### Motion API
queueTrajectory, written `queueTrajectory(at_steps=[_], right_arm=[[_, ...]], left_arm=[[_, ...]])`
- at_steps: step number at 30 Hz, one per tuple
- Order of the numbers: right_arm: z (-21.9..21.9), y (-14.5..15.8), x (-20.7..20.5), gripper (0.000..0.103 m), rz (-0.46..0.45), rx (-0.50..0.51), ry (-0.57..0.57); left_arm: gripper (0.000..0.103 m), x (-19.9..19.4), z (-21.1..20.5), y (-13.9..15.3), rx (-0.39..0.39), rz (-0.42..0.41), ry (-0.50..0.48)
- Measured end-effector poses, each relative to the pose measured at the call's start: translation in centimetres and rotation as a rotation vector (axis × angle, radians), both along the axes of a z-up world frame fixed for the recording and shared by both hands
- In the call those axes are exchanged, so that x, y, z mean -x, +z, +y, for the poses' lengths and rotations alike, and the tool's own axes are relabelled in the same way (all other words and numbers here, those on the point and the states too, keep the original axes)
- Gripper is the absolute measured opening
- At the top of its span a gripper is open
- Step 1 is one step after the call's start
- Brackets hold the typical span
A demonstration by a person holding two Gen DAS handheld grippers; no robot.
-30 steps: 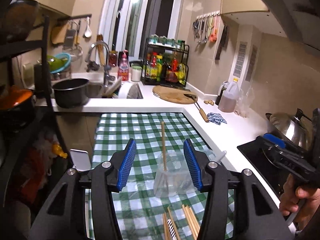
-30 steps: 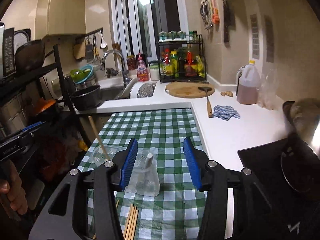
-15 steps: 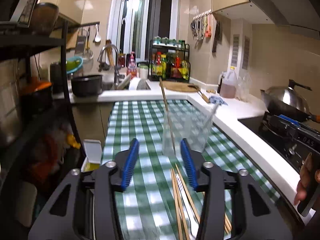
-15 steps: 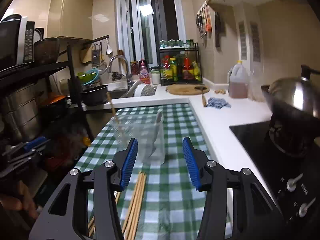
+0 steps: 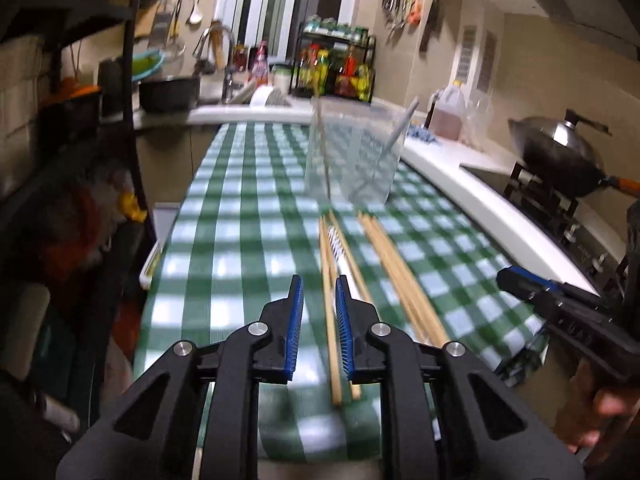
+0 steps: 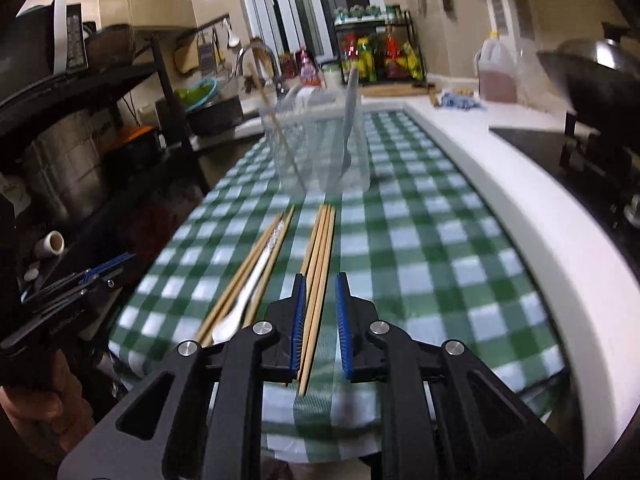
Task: Organize utensils
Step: 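Return to the table and grasp a chopstick with the right tool while the left tool grasps another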
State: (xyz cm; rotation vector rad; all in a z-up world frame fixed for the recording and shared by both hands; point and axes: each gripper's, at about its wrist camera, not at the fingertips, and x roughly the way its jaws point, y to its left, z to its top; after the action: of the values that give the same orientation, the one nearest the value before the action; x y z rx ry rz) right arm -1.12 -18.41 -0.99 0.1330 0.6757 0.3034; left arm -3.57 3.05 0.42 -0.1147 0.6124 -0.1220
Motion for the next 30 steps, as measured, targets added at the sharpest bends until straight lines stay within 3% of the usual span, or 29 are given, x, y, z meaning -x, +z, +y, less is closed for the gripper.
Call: queueTrajectory(at_steps=[4, 11, 21, 23, 25, 30], right_arm=[[1.0, -3.0, -0.4, 0.015, 0.077, -0.008, 0.013], [1.5, -5.6, -1.5, 0.016, 0.157, 0.018, 0.003], [2.4, -5.6, -1.0, 0.018, 0.136, 0.124, 0.020], [2.5, -5.6, -0.9, 0.016, 0.133, 0.142, 0.024], [2.4, -5.5, -0.9, 0.007, 0.133, 0.155, 0.022], [1.6, -5.5, -1.0, 0.005, 0.145, 0.137, 0.015]], left_arm=[[0.015, 0.2, -0.4, -1.7, -0.003, 0.049, -0.001], [0.015, -0.1, -0.4, -2.8, 0.000, 0.085, 0.000], [0.015, -0.8, -0.7, -5.1, 0.023, 0.176, -0.006], [0.015, -0.8, -1.0, -5.4, 0.015, 0.180, -0.011], [0.015, -0.9, -1.3, -5.6, 0.004, 0.183, -0.016], [0.015, -0.9, -2.1, -6.2, -0.038, 0.192, -0.020]])
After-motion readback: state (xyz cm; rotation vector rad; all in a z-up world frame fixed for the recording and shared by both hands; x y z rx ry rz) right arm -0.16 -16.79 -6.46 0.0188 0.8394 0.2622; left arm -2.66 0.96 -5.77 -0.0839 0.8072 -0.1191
